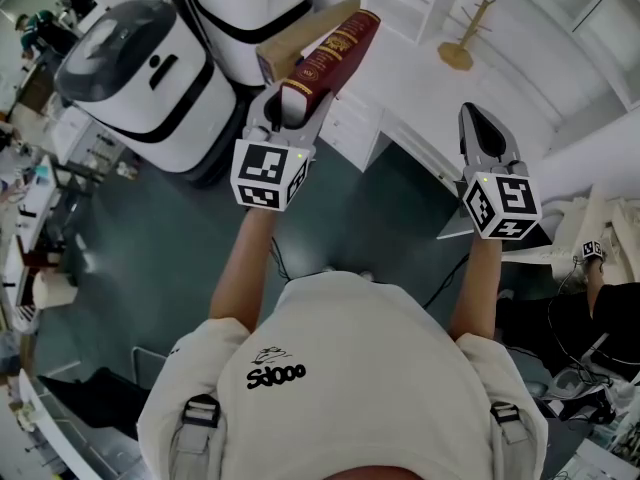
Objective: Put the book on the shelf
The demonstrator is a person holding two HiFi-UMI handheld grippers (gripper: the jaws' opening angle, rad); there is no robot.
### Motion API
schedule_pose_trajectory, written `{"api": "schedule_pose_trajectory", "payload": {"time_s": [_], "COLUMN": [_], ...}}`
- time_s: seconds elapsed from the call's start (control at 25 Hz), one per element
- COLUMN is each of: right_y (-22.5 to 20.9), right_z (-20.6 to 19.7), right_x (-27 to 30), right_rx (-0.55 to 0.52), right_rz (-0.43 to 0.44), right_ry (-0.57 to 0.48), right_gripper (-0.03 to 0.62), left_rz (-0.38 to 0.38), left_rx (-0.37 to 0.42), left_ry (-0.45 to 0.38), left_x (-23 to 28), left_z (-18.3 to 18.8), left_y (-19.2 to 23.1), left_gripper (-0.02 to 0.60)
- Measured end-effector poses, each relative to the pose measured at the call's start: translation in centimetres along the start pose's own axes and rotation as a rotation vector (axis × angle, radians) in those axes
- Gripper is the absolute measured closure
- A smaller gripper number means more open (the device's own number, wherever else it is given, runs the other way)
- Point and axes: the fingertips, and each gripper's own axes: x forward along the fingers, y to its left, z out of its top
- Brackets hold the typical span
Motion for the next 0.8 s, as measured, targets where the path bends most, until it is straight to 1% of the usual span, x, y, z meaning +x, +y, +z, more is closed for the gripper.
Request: {"api": "schedule_pose_trajectory", "payload": {"time_s": [0.2, 0.44, 0.64, 0.8], "right_y": [1.8, 2.4, 2.6, 1.6], "right_z": [0.0, -0.7, -0.8, -1.3], "right_x": [0.7, 1.8, 3.5, 5.4], "right_rx": [-0.005, 0.004, -0.002, 0.004], "right_rz": [-0.018, -0.032, -0.021, -0.015], "right_ry": [0.012, 0.041, 0.045, 0.049], "right_gripper": [0.592, 0.592, 0.592, 0.592], "left_rz": [-0.001, -0.016, -0.020, -0.020], "left_rx": [-0.033, -0.061, -0.070, -0.071], "left_ry": [-0.006, 0.005, 0.013, 0.018], "left_x": [-0.4, -0.2, 0.8, 2.4], "left_z": [-1.3, -2.7, -3.6, -4.1], "left_y": [2.7, 3.9, 4.7, 5.5], "left_gripper": [0.356, 0.356, 0.356, 0.356]}}
